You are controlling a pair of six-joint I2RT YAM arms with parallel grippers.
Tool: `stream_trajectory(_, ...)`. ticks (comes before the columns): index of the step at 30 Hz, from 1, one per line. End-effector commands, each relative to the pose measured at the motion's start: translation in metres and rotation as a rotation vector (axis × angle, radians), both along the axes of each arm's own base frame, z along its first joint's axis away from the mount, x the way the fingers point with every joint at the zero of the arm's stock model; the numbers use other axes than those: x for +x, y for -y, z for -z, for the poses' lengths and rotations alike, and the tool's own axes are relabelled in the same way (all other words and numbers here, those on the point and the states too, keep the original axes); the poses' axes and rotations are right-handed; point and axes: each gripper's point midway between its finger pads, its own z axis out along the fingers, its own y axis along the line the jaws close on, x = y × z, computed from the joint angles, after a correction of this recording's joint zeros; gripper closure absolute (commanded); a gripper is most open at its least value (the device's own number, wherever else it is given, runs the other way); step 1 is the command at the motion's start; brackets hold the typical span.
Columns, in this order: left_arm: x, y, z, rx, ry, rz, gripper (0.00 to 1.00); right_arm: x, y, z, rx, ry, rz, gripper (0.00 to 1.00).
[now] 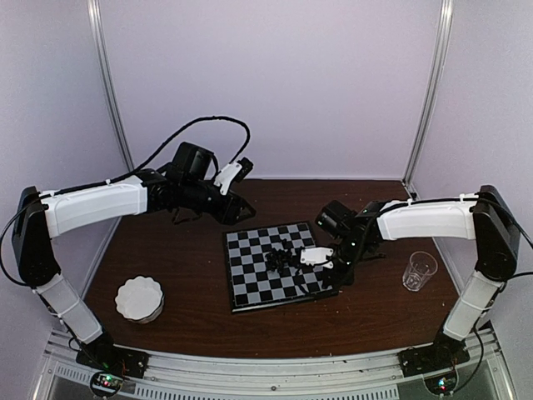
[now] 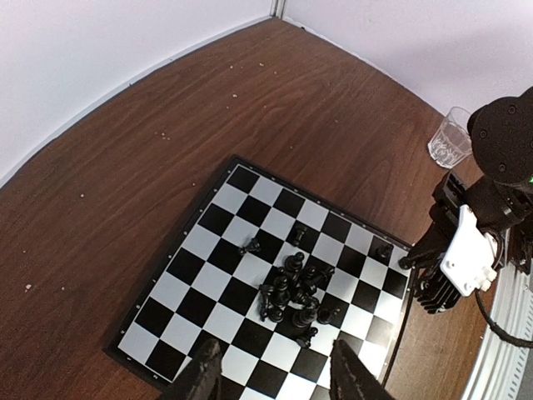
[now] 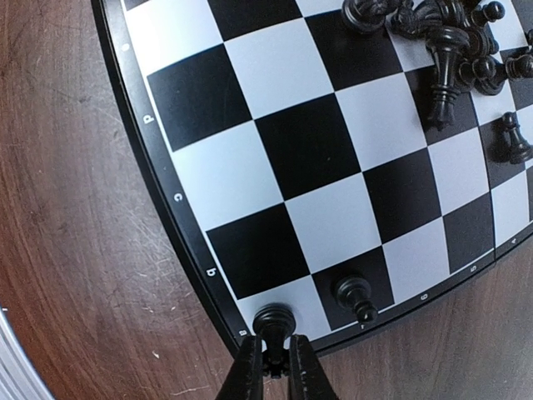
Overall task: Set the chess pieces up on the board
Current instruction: Place the rook at a8.
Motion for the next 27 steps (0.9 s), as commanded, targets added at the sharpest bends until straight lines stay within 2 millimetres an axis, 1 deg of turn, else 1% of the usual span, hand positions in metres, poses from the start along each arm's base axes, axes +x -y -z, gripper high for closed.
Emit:
stream_trajectory(1,0.005,0.005,-0.019,-0.044,0.024,0.005,0.55,0.009,-0.002,-0.002,-0.017,0.038,0.000,0.92)
stream_trajectory(8,0.004,0.005,-0.019,-0.047,0.020,0.009,0.55,0.011,-0.003,-0.001,-0.026,0.041,0.008,0.89)
stream_trajectory(12,0.003,0.005,-0.018,-0.046,0.017,0.012,0.55,0.011,-0.002,-0.001,-0.026,0.039,0.012,0.84)
stream_trajectory(18,0.003,0.006,-0.018,-0.048,0.014,0.016,0.55,0.009,-0.004,-0.007,-0.009,0.032,0.016,0.78)
stream_trajectory(21,0.003,0.006,-0.016,-0.047,0.011,0.017,0.55,0.007,-0.004,-0.012,0.000,0.027,0.021,0.77)
stream_trajectory(25,0.003,0.007,-0.016,-0.047,0.010,0.019,0.55,0.005,-0.005,-0.031,0.026,0.033,0.034,0.75)
stream_trajectory(27,0.003,0.007,-0.014,-0.042,0.010,0.018,0.55,0.006,-0.007,-0.052,0.062,0.049,0.044,0.73)
